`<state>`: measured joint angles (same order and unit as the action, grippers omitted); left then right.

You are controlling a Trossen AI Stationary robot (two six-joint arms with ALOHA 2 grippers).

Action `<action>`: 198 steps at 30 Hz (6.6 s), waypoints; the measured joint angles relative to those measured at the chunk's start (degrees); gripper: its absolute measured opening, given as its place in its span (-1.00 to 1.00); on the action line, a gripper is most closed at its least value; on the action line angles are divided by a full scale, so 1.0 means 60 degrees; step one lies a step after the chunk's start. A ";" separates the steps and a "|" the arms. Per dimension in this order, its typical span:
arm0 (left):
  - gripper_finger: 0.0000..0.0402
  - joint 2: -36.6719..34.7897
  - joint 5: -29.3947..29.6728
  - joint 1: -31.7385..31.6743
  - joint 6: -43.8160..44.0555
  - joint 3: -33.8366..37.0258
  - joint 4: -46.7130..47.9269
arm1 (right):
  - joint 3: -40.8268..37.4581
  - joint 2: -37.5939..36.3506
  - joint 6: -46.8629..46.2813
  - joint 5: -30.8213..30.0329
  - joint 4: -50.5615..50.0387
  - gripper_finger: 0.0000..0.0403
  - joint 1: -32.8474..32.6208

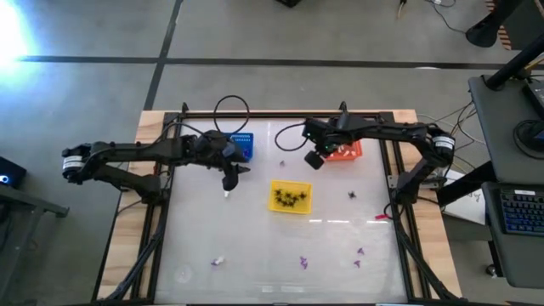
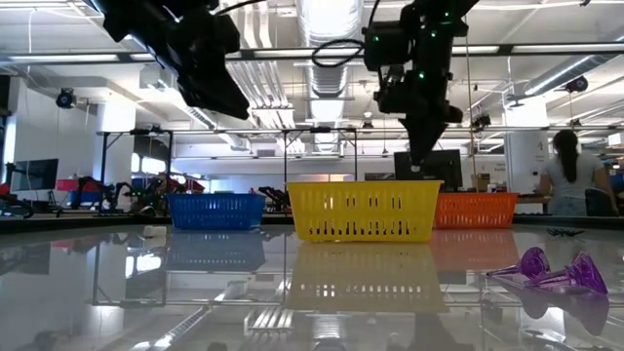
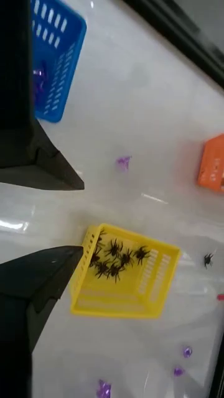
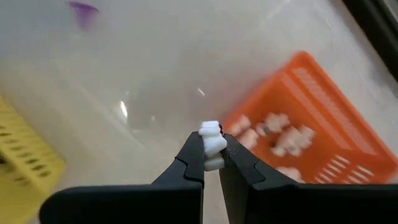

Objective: Sort Halloween decoration
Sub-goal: Put the white skeleton toy into the orange bin, then put the black spider toy into the yellow bin, then put the purple witch hat toy into the blue bin

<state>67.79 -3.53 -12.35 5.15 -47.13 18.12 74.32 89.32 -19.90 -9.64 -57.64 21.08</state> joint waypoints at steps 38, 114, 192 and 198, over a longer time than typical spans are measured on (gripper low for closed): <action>-0.31 -0.0058 0.0515 -0.0023 -0.0018 -0.0511 0.1026 | -0.0203 -0.0035 -0.0527 0.0875 -0.1675 -0.20 0.1057; -0.31 -0.0276 0.2251 -0.0023 -0.0514 -0.4178 0.5903 | -0.6383 -0.2759 -0.6612 0.2375 0.2192 -0.96 -0.2419; -0.31 -0.0273 0.1063 0.1077 0.1792 -0.3828 0.7653 | -0.1725 0.0321 -0.2670 0.3597 0.5185 -0.32 -0.3008; -0.31 -0.0273 0.1024 0.2081 0.2939 -0.3498 0.7695 | -0.1112 0.0313 -0.2675 0.2949 0.3969 -0.31 -0.3008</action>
<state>66.15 2.61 0.14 22.78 -68.12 64.29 67.65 91.20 -35.95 8.06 -33.82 3.03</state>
